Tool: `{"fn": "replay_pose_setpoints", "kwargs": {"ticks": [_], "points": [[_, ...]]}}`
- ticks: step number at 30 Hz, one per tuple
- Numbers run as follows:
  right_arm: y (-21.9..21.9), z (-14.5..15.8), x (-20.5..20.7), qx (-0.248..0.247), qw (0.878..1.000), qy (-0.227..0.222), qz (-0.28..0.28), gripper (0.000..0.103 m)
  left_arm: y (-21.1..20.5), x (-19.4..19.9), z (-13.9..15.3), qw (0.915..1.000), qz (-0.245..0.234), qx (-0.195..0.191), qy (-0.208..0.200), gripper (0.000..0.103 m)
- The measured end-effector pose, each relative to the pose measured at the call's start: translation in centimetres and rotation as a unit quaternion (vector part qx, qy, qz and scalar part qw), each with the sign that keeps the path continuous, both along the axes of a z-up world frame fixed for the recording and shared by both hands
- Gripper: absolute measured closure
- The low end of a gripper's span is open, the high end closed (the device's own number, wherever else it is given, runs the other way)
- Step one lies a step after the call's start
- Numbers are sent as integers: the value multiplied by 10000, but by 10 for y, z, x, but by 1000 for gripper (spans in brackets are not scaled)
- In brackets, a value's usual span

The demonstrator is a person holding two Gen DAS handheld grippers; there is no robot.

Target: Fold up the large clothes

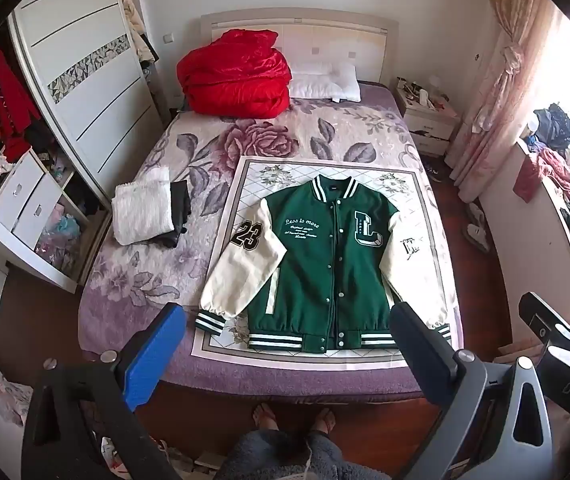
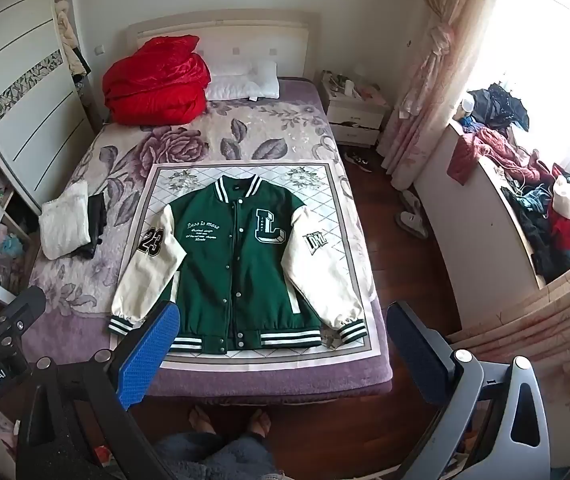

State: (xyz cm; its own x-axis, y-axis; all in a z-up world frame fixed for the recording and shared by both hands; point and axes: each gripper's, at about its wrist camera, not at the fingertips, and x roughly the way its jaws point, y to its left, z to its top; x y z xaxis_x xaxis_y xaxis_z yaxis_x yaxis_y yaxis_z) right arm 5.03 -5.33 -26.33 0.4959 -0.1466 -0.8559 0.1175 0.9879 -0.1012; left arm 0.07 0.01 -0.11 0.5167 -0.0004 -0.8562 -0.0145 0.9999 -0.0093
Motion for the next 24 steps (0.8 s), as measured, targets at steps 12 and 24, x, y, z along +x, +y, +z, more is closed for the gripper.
{"fn": "replay_pose_setpoints", "kwargs": {"ticks": [12, 24], "points": [[2, 11, 5, 20, 10000, -26, 28, 0, -4, 0, 5, 10000, -18, -5, -37, 0], [7, 25, 10, 1, 9999, -109, 70, 0, -5, 2, 9, 10000, -24, -24, -70, 0]]}}
